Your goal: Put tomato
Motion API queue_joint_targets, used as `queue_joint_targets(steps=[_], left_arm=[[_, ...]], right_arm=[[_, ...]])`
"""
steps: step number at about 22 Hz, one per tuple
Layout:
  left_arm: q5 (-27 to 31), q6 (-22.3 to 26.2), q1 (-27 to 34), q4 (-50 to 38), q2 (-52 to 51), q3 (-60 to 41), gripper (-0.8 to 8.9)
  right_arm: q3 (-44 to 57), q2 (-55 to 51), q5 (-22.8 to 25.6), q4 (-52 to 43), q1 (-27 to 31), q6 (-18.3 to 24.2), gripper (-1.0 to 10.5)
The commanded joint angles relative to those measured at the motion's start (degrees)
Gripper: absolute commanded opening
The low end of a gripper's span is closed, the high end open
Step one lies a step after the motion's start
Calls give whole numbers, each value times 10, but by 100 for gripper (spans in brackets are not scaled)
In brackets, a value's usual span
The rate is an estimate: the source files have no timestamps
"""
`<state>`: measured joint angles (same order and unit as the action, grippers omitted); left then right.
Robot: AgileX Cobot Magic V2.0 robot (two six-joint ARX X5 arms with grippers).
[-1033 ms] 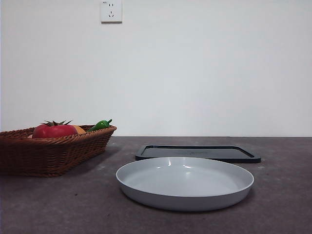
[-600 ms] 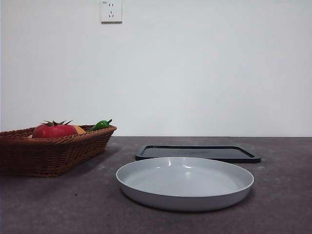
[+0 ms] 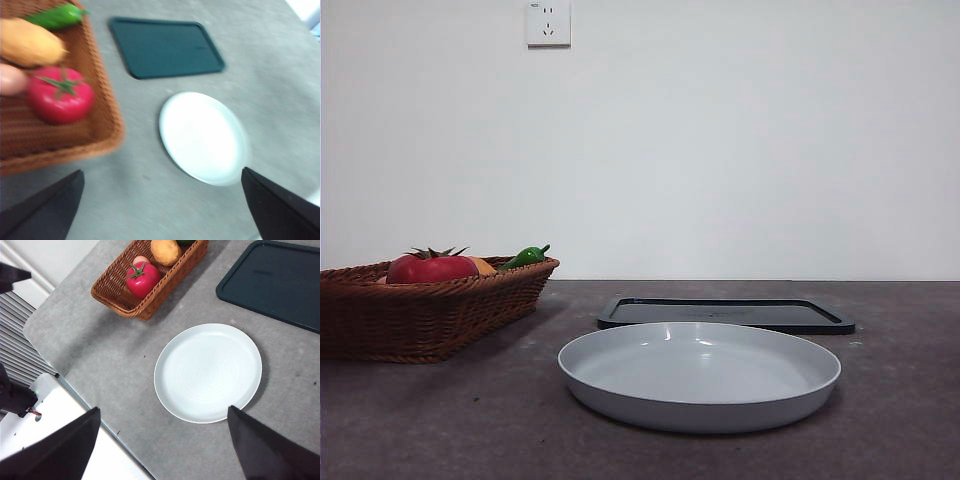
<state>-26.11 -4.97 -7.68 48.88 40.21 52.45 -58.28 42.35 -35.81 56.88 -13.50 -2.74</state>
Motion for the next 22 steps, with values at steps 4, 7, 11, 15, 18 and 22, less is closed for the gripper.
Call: queue_joint_targets(steps=[4,7,11,15,18,22], left_arm=[[42,26,-1,-72,56,12,507],[54,40,-2,-113,93,12,506],[57,100,-4,-169,150,12,504],[77,137,-7,-206,202,12,504],[83,150,-7,-231,240,12,504],[83,155,-7,-262,284,12,504]], right_arm=[[-11,3,0,-2,-3,8,406],[-11,3,0,-2,-3,8,406],[-11,3,0,-2,-3,8,406],[-11,3,0,-2,-3,8,406],[-11,3,0,-2,-3,8,406],[-11,3,0,-2,-3,8,406]])
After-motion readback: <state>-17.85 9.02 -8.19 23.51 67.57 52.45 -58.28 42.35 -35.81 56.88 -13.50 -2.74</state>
